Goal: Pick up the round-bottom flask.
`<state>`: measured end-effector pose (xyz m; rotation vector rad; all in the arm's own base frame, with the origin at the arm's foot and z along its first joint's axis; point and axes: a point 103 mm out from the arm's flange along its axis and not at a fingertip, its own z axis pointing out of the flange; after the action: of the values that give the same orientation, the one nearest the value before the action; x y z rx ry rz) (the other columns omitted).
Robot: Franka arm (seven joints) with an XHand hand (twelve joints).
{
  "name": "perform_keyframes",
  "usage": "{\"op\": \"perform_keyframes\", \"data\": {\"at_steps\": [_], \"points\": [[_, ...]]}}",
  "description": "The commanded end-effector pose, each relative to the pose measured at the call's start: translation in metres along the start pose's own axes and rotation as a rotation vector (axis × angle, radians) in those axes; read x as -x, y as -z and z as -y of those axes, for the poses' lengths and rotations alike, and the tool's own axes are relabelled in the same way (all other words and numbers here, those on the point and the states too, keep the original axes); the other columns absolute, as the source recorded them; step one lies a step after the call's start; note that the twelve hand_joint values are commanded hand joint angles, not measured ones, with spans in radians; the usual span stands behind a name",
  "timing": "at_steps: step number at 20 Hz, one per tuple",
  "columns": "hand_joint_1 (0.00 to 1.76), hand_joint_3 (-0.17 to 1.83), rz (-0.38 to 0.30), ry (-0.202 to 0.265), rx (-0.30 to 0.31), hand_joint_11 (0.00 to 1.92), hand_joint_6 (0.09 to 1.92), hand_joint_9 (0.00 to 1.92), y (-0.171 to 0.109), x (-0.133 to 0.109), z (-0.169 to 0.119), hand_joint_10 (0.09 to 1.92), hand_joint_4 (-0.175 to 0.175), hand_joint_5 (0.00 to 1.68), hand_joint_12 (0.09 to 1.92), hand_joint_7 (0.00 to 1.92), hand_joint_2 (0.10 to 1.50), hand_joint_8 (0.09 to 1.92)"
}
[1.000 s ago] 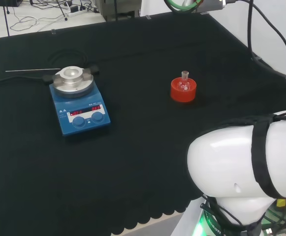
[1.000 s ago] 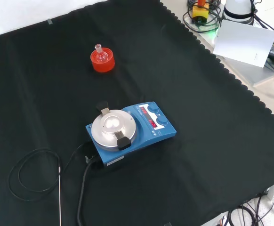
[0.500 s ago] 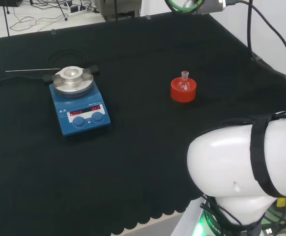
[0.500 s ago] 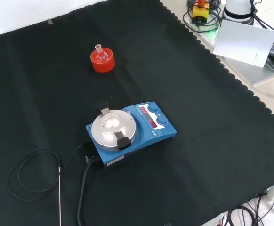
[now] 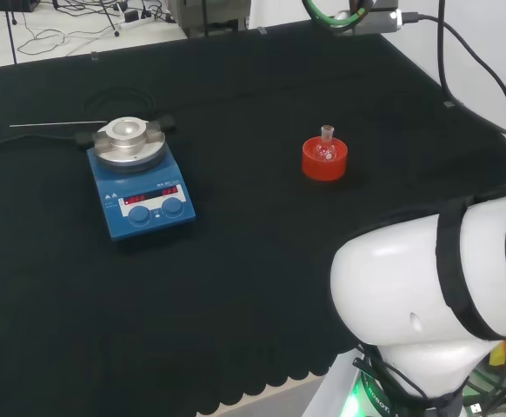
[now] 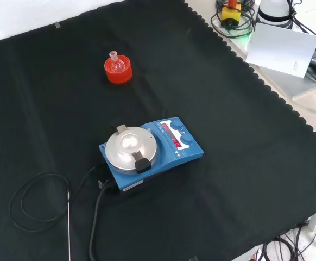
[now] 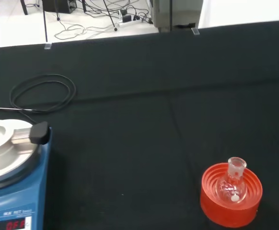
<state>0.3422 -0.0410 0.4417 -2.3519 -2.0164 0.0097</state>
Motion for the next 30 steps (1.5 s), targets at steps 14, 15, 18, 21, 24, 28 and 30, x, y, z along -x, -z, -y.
{"op": "perform_keyframes", "data": {"at_steps": [14, 15, 18, 21, 24, 28, 30], "points": [[0.52, 0.25, -0.125, -0.063, -0.117, 0.16, 0.19, 0.39, -0.136, 0.114, -0.14, 0.63, -0.004, 0.38, 1.38, 0.21, 1.03, 0.59], [0.56, 0.27, -0.128, -0.064, -0.131, 0.17, 0.17, 0.4, -0.145, 0.116, -0.143, 0.63, -0.004, 0.39, 1.37, 0.22, 1.0, 0.6], [0.63, 0.37, -0.148, -0.074, -0.159, 0.18, 0.1, 0.41, -0.17, 0.124, -0.15, 0.63, -0.001, 0.42, 1.37, 0.22, 0.92, 0.6], [0.67, 0.48, -0.177, -0.092, -0.165, 0.19, 0.09, 0.42, -0.19, 0.131, -0.155, 0.63, 0.001, 0.43, 1.38, 0.22, 0.84, 0.61], [0.71, 0.54, -0.183, -0.104, -0.173, 0.19, 0.09, 0.43, -0.206, 0.136, -0.16, 0.63, 0.003, 0.44, 1.38, 0.22, 0.78, 0.61], [0.76, 0.58, -0.202, -0.122, -0.183, 0.2, 0.09, 0.44, -0.226, 0.14, -0.163, 0.64, 0.003, 0.46, 1.39, 0.23, 0.73, 0.62], [0.76, 0.59, -0.21, -0.129, -0.192, 0.2, 0.09, 0.44, -0.235, 0.141, -0.165, 0.64, 0.003, 0.47, 1.39, 0.23, 0.73, 0.62]]}}
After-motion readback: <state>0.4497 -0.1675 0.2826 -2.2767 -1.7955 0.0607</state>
